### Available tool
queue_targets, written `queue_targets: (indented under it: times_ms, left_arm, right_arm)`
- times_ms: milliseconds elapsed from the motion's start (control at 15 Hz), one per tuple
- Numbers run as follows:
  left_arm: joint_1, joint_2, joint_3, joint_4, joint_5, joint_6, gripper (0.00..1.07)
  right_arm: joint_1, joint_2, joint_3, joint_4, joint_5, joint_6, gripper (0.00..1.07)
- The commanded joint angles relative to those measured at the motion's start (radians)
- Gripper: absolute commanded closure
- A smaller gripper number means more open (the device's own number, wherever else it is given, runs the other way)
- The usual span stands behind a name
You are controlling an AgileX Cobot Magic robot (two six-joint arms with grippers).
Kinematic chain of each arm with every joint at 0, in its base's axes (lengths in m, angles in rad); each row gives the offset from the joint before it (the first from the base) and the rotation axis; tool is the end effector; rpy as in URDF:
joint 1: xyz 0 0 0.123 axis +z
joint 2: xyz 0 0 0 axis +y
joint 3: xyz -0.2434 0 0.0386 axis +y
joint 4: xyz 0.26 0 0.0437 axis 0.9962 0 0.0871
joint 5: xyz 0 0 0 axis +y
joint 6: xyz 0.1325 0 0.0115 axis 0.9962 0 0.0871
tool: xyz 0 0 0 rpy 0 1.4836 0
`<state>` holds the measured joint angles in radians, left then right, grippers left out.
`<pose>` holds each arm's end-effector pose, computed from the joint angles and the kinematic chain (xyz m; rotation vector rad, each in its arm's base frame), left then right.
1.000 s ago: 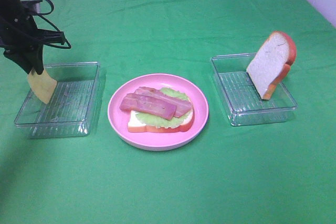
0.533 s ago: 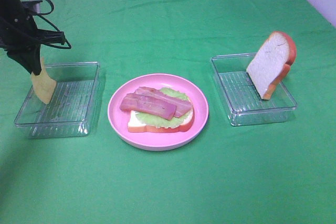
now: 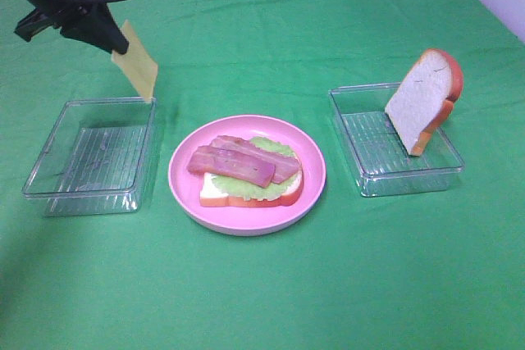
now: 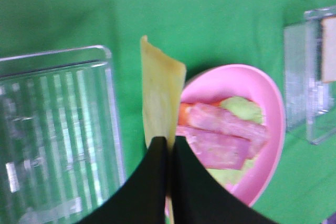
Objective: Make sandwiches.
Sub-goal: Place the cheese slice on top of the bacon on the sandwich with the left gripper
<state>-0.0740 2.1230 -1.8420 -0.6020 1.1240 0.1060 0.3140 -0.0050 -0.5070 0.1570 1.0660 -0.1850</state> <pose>0.4535 -0.1017 0.1718 -0.0228 2.7739 -0.8142 0.0701 0.0419 0.2671 -0.5119 1.9728 0.2686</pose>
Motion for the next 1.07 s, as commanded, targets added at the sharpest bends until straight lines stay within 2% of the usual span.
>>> queue_targets:
  times_ms: [67,267,467,667,933,1067]
  left_arm:
    - [-0.047,-0.004,0.007,-0.154,-0.009,0.104,1.07]
    - [-0.164,0.011,0.008,-0.202,-0.03,0.191,1.07]
    - [-0.286,0.054,0.008,-0.224,-0.104,0.19,1.07]
    - [-0.352,0.113,0.008,-0.273,-0.13,0.19,1.07]
    - [-0.379,0.155,0.009,-0.209,-0.116,0.187,1.07]
    - [-0.376,0.158,0.009,-0.086,-0.116,0.126,1.07]
  right_arm:
    - [0.001,-0.015,0.003,-0.002,0.003,-0.013,0.22]
    - [0.001,-0.015,0.003,-0.002,0.003,-0.013,0.22]
    - [0.001,-0.015,0.003,-0.002,0.003,-0.013,0.22]
    - [0.001,-0.015,0.003,-0.002,0.003,-0.013,0.22]
    - [0.001,-0.015,0.003,-0.002,0.003,-0.013,0.22]
    - [0.001,-0.015,0.003,-0.002,0.003,-0.013,0.22]
